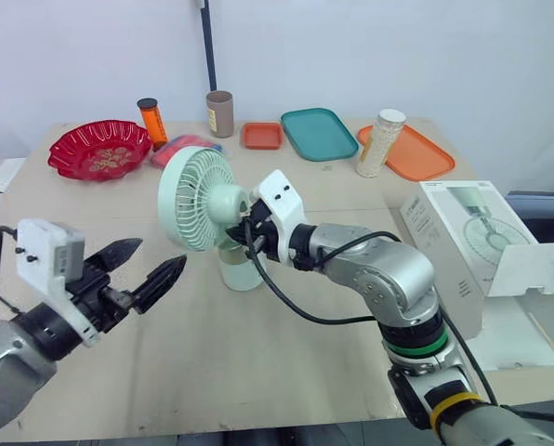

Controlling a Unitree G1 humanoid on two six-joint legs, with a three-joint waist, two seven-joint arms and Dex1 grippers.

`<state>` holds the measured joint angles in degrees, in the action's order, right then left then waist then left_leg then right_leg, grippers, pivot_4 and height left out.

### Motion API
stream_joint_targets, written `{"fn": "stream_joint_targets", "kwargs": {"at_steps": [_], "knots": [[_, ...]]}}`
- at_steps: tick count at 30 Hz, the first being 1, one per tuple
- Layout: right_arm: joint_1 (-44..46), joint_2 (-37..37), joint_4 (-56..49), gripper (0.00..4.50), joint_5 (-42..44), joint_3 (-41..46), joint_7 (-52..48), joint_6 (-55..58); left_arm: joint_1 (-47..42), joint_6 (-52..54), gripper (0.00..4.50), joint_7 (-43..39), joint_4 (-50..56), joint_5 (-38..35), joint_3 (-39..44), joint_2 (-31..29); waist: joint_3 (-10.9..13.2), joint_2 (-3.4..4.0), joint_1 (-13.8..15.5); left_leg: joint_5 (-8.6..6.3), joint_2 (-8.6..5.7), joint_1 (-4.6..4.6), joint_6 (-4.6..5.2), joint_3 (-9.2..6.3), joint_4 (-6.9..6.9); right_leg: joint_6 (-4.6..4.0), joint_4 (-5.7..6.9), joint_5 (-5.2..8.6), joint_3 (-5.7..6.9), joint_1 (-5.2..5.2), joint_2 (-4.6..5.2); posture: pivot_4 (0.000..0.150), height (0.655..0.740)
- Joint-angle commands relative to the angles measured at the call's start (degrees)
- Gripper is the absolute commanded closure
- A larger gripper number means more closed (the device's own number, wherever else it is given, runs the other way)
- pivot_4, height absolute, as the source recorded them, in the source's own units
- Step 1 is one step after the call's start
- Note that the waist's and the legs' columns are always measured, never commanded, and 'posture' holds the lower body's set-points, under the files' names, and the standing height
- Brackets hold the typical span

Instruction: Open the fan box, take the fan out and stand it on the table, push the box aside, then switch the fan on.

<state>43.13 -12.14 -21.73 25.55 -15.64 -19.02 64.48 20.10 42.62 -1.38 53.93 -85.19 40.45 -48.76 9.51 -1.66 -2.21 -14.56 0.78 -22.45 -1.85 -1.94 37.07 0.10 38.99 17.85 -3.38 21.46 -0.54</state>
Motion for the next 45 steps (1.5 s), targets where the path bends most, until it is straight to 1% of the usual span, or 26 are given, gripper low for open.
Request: {"fn": "stream_joint_targets", "kwargs": {"at_steps": [1,3,5,6,7,9,10,11,14,17,24,29,30,32,34,39,42,45], "knots": [[0.15,0.24,-2.45,4.12,0.41,0.91,-0.72,-0.59,8.57,0.17,0.06,-11.24,1.51,3.63,8.73,-0.31,0.01,0.01,-0.12,0.01,0.00,0.01,-0.02,0.00,-0.05,0.00,-0.02,0.00,0.00,0.00,0.00,0.150,0.7382],[0.62,0.24,-2.86,4.12,0.31,0.90,-0.85,-0.74,13.80,-0.65,0.06,-18.79,0.56,9.07,11.16,0.51,0.02,0.03,-0.42,0.10,-0.02,0.07,-0.16,0.10,-0.31,-0.04,-0.05,0.02,-0.06,0.08,0.01,0.150,0.7382],[1.25,0.93,-3.27,4.12,0.78,1.58,-0.71,-0.21,16.25,-3.05,0.06,-24.52,-1.68,15.61,10.15,1.08,0.05,0.08,-0.41,0.16,-0.05,0.12,-0.25,0.10,-0.46,-0.08,-0.06,0.05,-0.09,0.12,0.02,0.150,0.7382],[1.47,1.13,-3.42,4.12,0.86,1.77,-0.62,-0.05,16.11,-4.04,0.29,-26.03,-3.44,18.58,8.58,1.13,0.05,0.08,-0.39,0.20,-0.05,0.12,-0.29,0.07,-0.53,-0.11,-0.05,0.07,-0.08,0.15,0.00,0.150,0.7382],[1.55,1.33,-3.57,4.12,0.94,1.95,-0.51,0.14,15.21,-5.36,0.57,-27.30,-5.16,21.77,6.78,1.13,0.05,0.09,-0.37,0.23,-0.05,0.12,-0.32,0.01,-0.57,-0.13,-0.05,0.08,-0.07,0.16,-0.04,0.150,0.7382],[1.36,1.15,-4.00,4.12,0.78,2.01,-0.45,0.36,11.79,-7.01,1.10,-28.00,-8.52,25.63,3.22,1.09,0.07,0.12,-0.36,0.27,-0.03,0.12,-0.37,-0.02,-0.62,-0.16,-0.03,0.09,-0.07,0.18,-0.09,0.150,0.7382],[1.19,0.93,-4.36,4.12,0.78,2.13,-0.50,0.47,10.07,-7.56,1.62,-28.46,-10.04,27.08,1.48,1.02,0.07,0.11,-0.38,0.28,-0.03,0.12,-0.37,-0.02,-0.63,-0.16,-0.03,0.09,-0.07,0.18,-0.08,0.150,0.7382],[1.04,0.72,-4.74,4.12,0.89,2.30,-0.59,0.69,8.79,-7.88,1.84,-29.36,-11.30,28.56,-0.25,0.74,0.05,0.07,-0.41,0.28,-0.02,0.10,-0.38,-0.02,-0.63,-0.16,-0.02,0.09,-0.07,0.20,-0.09,0.150,0.7382],[0.39,0.04,-6.12,4.12,1.55,2.87,-1.32,0.72,4.20,-10.13,2.98,-31.88,-14.75,33.36,-4.76,0.74,0.02,-0.02,-0.45,0.27,-0.01,-0.03,-0.38,0.02,-0.65,-0.17,-0.02,0.07,-0.08,0.35,-0.06,0.150,0.7382],[-2.47,-1.66,-8.89,4.12,3.21,4.20,-4.14,-2.16,-2.57,-11.48,3.87,-34.23,-18.70,36.44,-10.04,-0.03,0.00,-0.05,-0.19,0.26,-0.01,-0.06,-0.37,0.03,-0.67,-0.17,-0.01,0.07,-0.06,0.41,-0.03,0.150,0.7382],[-7.42,-4.39,-12.85,4.12,7.33,7.59,-9.43,-6.44,-7.52,-13.11,3.87,-42.95,-21.83,40.81,-16.32,-1.12,0.03,-0.04,-0.71,0.26,0.05,-0.09,-0.36,0.05,-0.68,-0.18,0.02,0.06,-0.02,0.44,-0.05,0.150,0.7382],[-11.82,-7.52,-12.80,4.12,6.25,5.74,-14.73,-14.27,-9.49,-18.38,3.87,-51.32,-24.28,46.15,-21.60,-1.90,0.03,-0.04,-0.56,0.26,0.09,-0.08,-0.35,0.04,-0.67,-0.19,0.03,0.05,-0.01,0.44,-0.08,0.150,0.7382],[-12.24,-7.54,-12.49,4.12,6.57,5.78,-15.23,-15.05,-10.15,-18.94,4.29,-52.46,-24.99,46.77,-22.57,-1.96,0.03,-0.04,-0.56,0.26,0.08,-0.08,-0.36,0.05,-0.67,-0.19,0.03,0.05,-0.01,0.44,-0.08,0.150,0.7382],[-12.94,-7.62,-12.15,4.12,7.26,5.74,-16.65,-16.37,-11.52,-20.20,4.44,-54.16,-26.53,48.12,-24.12,-1.78,0.03,-0.04,-0.57,0.26,0.08,-0.08,-0.35,0.05,-0.66,-0.19,0.04,0.05,-0.01,0.43,-0.08,0.150,0.7382],[-14.09,-8.52,-11.24,4.12,6.43,4.89,-19.46,-19.70,-13.80,-21.51,4.44,-55.53,-28.56,49.90,-26.78,-1.18,0.02,-0.04,-0.51,0.26,0.10,-0.07,-0.35,0.05,-0.66,-0.20,0.05,0.04,-0.01,0.43,-0.10,0.150,0.7382],[-15.02,-9.42,-8.63,4.12,5.41,3.79,-22.64,-23.78,-16.46,-24.90,4.44,-58.01,-31.59,53.36,-30.88,0.05,0.02,-0.05,-0.54,0.26,0.10,-0.07,-0.34,0.07,-0.66,-0.20,0.05,0.04,-0.02,0.42,-0.11,0.150,0.7382],[-16.10,-10.05,-7.30,4.12,7.05,4.47,-25.09,-24.44,-18.23,-25.55,4.44,-59.38,-33.64,54.22,-32.12,0.60,0.02,-0.06,-0.48,0.26,0.10,-0.07,-0.34,0.03,-0.65,-0.21,0.05,0.04,0.01,0.41,-0.11,0.150,0.7382],[-17.19,-10.65,-6.97,4.12,6.02,3.25,-26.64,-26.20,-18.44,-26.10,4.44,-60.93,-34.36,54.61,-32.41,0.42,0.01,-0.06,-0.50,0.26,0.10,-0.08,-0.33,0.03,-0.63,-0.21,0.06,0.04,0.01,0.41,-0.10,0.150,0.7382]]}}
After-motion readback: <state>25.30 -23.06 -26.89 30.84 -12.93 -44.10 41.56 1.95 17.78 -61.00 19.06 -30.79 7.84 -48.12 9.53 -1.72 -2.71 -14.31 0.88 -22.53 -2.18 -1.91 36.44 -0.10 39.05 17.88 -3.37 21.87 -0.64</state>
